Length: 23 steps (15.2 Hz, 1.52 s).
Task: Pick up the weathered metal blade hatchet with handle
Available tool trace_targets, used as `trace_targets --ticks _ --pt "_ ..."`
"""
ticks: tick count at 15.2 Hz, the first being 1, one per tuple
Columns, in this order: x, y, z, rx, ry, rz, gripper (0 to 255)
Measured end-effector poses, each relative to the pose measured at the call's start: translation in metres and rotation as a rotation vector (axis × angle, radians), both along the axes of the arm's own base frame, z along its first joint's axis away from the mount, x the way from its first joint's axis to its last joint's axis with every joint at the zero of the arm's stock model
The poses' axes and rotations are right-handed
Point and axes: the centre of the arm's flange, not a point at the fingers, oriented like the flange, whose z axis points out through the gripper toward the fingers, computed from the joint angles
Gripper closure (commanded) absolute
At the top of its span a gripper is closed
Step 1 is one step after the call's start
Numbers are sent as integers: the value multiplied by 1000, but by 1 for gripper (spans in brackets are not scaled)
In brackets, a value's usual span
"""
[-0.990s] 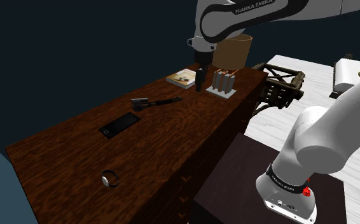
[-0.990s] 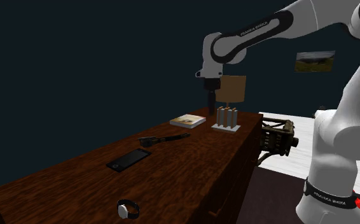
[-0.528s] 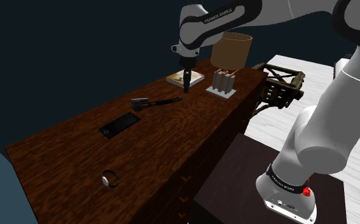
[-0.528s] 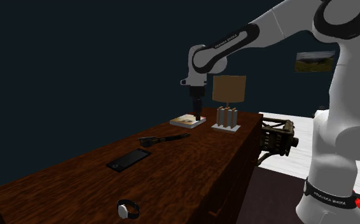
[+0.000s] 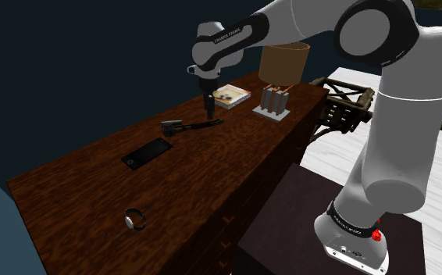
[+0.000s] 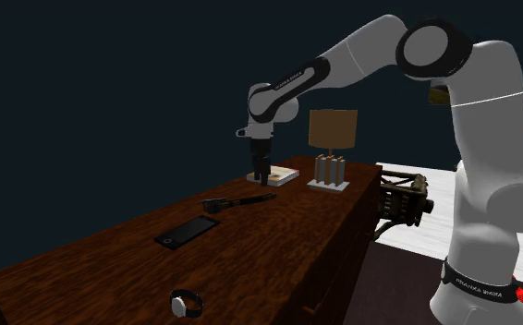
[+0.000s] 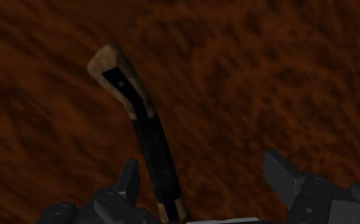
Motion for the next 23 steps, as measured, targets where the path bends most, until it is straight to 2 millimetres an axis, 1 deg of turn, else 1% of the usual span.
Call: trace_targets --ticks 1,2,3,4,6,11,13,14,23 --pt "12 2 -5 5 -1 33 0" --pt "21 9 -11 9 -2 66 0" --pt "35 11 -16 14 -3 98 0" --pt "45 16 -25 19 -4 131 0" --pt "59 24 -33 25 -4 172 0" --pt "64 26 -60 27 -5 185 0" --pt "63 27 -70 27 -5 185 0" --pt "63 27 -72 27 -5 185 255" --pt "63 27 -73 27 -5 186 255"
